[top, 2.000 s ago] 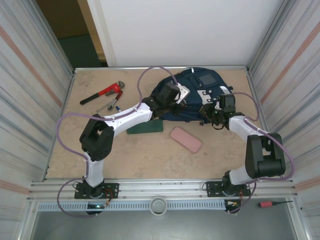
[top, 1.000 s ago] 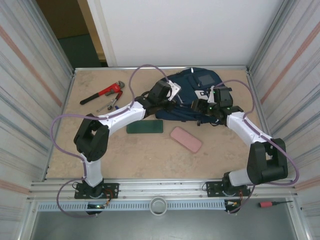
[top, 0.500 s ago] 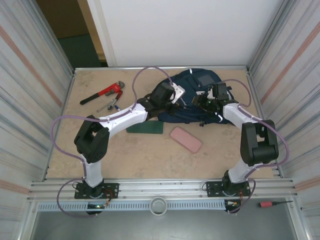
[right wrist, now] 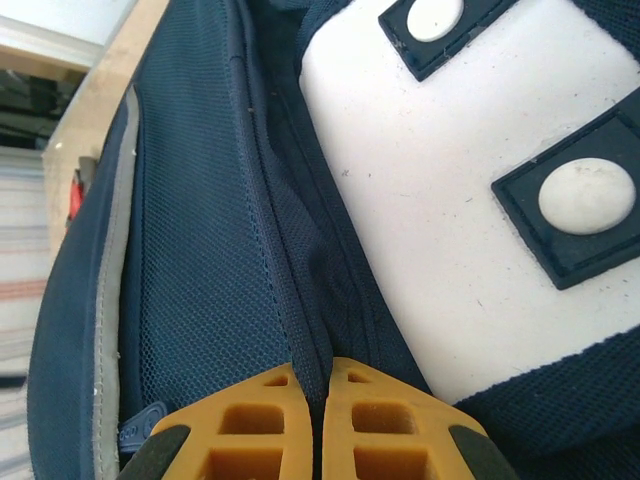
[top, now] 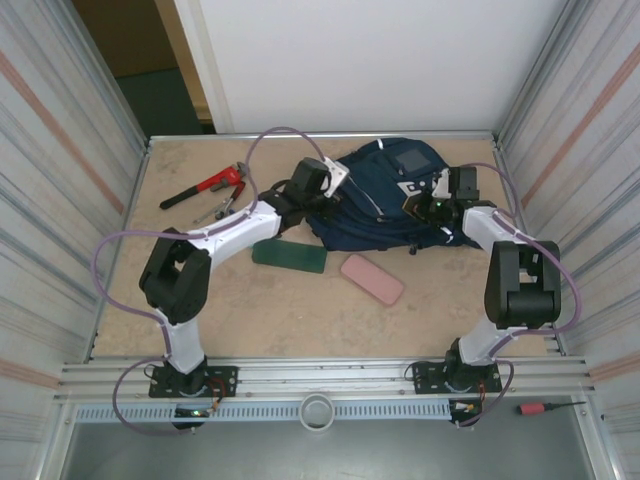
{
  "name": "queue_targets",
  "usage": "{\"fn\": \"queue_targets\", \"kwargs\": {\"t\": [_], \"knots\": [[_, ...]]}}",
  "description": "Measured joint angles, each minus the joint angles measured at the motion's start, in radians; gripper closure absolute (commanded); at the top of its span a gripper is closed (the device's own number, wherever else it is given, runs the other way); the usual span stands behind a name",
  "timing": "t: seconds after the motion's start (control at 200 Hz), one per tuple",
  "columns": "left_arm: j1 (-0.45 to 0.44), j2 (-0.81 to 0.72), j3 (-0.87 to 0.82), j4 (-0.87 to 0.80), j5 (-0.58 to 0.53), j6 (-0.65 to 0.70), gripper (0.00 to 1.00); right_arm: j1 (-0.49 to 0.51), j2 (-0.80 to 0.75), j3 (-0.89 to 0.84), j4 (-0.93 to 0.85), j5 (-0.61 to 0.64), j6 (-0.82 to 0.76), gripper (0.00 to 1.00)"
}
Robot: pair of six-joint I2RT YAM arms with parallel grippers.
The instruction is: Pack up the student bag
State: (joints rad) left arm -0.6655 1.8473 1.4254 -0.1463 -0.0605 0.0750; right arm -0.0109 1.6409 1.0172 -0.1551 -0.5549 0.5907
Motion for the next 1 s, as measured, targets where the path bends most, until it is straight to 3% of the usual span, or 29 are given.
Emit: {"fn": "queue_targets", "kwargs": {"t": [0.165,0.416,0.546,0.701,0.862,1.002], "knots": [[0.02,0.0,0.0,0.018,0.042,-0.004,1.0,-0.011,0.018,0.06,-0.063,-0.043,-0.023,0.99],[-0.026,0.0,0.032,0.014,0.066,-0.016,1.0,-0.024,0.016,0.175,-0.165,0.057,-0.065,0.56],[-0.066,0.0,0.069,0.003,0.069,-0.019,1.0,0.003,-0.1,0.122,-0.187,0.162,-0.096,0.43],[-0.087,0.0,0.096,-0.014,0.067,-0.019,1.0,0.125,-0.304,-0.006,-0.206,0.252,-0.119,0.29],[-0.088,0.0,0.098,-0.023,0.067,-0.019,1.0,0.297,-0.404,-0.092,-0.212,0.345,-0.172,0.27],[-0.092,0.0,0.099,-0.029,0.06,-0.019,1.0,0.398,-0.388,-0.094,-0.197,0.426,-0.251,0.47]]}}
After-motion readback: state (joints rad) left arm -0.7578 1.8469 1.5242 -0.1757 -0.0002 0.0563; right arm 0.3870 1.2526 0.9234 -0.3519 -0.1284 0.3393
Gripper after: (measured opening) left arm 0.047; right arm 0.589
